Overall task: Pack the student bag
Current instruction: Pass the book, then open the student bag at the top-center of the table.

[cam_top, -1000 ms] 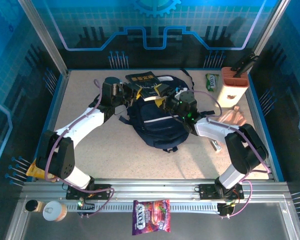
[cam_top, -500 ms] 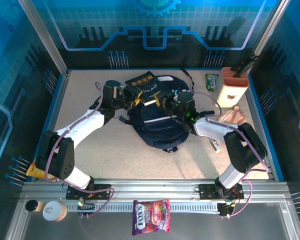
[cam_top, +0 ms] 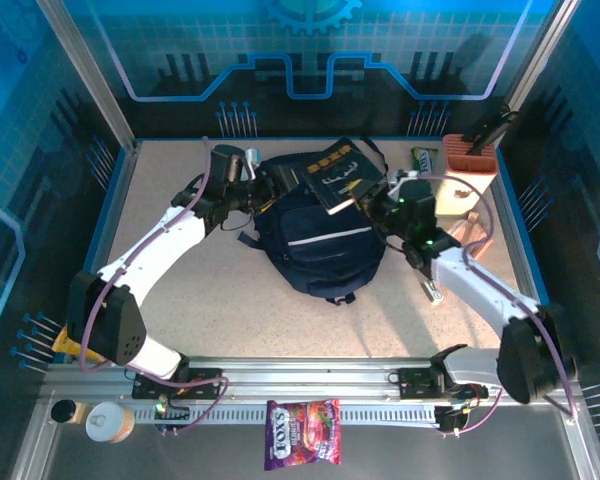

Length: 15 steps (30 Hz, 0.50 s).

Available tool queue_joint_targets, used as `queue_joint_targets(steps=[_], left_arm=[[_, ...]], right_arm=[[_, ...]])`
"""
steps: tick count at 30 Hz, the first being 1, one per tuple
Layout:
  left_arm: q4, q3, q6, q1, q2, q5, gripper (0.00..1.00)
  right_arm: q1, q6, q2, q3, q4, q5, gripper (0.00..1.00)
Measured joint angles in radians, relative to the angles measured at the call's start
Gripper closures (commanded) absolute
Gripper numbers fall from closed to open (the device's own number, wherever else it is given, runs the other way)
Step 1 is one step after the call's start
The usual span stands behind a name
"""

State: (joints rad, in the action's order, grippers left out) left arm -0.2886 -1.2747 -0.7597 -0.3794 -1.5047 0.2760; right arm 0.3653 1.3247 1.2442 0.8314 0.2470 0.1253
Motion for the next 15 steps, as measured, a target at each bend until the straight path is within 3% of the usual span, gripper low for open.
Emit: queue_joint_targets(steps=[8, 15], left_arm=[[-0.185, -0.130, 0.367, -0.194, -0.086, -0.109, 0.05], [-0.283, -0.193, 0.608, -0.305, -0.228, -0.176, 0.01]], right_arm=[[-0.120, -0.209, -0.257, -0.002, -0.400, -0.066, 0.95], [-0.206, -0.274, -0.414, -0.016, -0.649, -0.151, 0.95]])
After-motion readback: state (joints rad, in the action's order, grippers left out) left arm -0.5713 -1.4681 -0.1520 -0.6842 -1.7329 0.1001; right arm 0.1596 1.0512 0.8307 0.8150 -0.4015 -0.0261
